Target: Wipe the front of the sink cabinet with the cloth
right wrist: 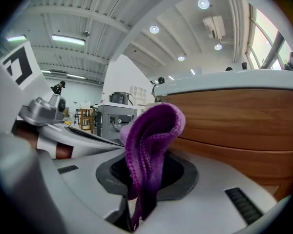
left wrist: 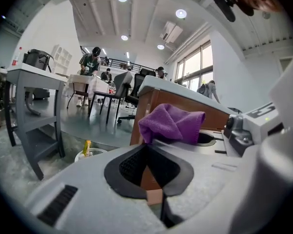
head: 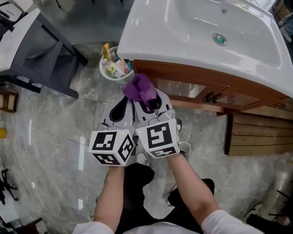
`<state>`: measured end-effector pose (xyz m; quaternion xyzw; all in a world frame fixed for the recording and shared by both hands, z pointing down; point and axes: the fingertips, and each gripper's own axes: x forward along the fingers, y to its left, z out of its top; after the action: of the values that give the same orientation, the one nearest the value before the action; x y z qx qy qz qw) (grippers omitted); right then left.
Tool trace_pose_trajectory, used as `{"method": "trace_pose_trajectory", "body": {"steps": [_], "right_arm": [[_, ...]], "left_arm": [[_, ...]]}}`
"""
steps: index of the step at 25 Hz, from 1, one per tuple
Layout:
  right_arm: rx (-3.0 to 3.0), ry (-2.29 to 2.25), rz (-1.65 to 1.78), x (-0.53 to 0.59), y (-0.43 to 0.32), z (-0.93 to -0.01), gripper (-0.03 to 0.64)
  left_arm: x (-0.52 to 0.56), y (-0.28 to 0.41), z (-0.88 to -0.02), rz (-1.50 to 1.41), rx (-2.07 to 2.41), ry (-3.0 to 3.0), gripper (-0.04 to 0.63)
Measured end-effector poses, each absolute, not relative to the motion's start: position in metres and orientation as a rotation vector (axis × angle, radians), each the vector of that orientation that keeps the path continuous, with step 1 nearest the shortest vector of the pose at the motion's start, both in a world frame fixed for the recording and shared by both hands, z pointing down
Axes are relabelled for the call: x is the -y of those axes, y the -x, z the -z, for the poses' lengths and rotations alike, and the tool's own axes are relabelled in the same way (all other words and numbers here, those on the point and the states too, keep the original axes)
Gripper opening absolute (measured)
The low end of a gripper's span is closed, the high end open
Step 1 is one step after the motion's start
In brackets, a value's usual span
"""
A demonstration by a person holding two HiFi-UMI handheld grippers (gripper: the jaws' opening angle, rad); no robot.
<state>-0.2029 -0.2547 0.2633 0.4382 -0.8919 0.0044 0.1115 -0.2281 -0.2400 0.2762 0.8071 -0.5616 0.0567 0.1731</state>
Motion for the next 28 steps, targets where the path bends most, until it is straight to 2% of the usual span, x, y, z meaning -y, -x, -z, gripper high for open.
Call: {"method": "trace_pose_trajectory", "body": {"steps": [13,28], "right_arm": [[2.743,-1.267,0.080,0.257,0.167,-0.289,0.084],[2.793,-1.291,0.140,0.243,0.093,-0.299,0.084]], "left_arm": [[0.243,0.190,-0.306,-0.166,1.586,-2.418,0.005],[0.232,0.118,-0.319,-0.160,1.473,-2.608,0.005]]}}
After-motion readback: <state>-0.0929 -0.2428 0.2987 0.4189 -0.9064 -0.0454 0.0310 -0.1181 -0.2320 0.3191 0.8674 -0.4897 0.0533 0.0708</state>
